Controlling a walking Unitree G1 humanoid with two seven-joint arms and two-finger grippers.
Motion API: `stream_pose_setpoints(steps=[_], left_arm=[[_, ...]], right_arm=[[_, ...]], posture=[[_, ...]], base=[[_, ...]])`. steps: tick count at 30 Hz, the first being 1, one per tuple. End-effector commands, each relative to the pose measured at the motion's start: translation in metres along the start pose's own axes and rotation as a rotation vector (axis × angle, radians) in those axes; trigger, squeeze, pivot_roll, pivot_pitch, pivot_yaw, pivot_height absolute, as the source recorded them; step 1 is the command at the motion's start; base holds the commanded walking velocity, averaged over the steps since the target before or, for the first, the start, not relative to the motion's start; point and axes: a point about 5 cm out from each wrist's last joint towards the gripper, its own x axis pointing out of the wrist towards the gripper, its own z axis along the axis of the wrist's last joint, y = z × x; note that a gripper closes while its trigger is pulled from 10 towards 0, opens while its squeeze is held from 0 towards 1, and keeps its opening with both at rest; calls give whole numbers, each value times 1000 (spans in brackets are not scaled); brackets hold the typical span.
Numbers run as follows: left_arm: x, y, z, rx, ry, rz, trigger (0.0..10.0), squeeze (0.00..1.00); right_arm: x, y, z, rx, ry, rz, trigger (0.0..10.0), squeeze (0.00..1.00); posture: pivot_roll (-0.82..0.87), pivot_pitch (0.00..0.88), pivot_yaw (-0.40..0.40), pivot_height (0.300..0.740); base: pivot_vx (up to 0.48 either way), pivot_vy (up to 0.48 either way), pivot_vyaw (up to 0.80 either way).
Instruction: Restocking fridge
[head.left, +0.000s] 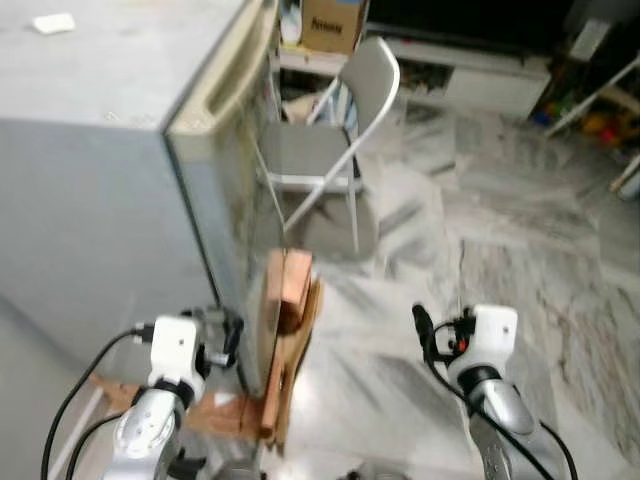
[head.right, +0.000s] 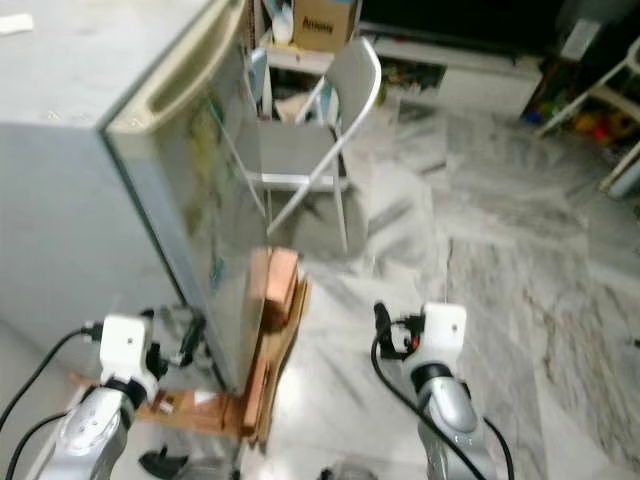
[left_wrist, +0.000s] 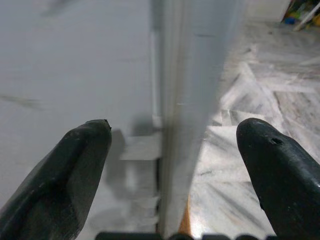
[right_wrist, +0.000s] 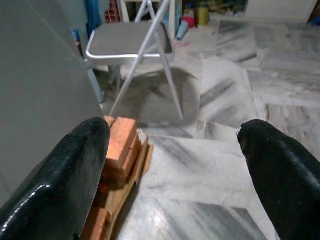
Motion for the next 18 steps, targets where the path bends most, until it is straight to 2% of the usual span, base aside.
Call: stream_pose_setpoints(steps=[1, 6, 15, 18], left_arm=[[-2, 4, 2, -2, -7, -2, 10000, 0], [-1, -2, 2, 22, 5, -111, 10000, 0], [1, 4, 6, 12, -6, -107, 10000, 0], [2, 7, 7, 11, -27, -47, 10000, 0]], right_arm=[[0, 1, 2, 7, -8, 6, 10000, 0], [0, 0, 2, 7, 9, 2, 10000, 0], [0, -3, 2, 2, 22, 2, 10000, 0], [-1, -4, 2, -1, 27, 5, 10000, 0]], posture=[[55, 0, -37, 740], [53, 0, -51, 740], [48, 11, -66, 740], [45, 15, -71, 740]], base=[[0, 0, 0], [0, 0, 0], [0, 0, -800], [0, 0, -800]])
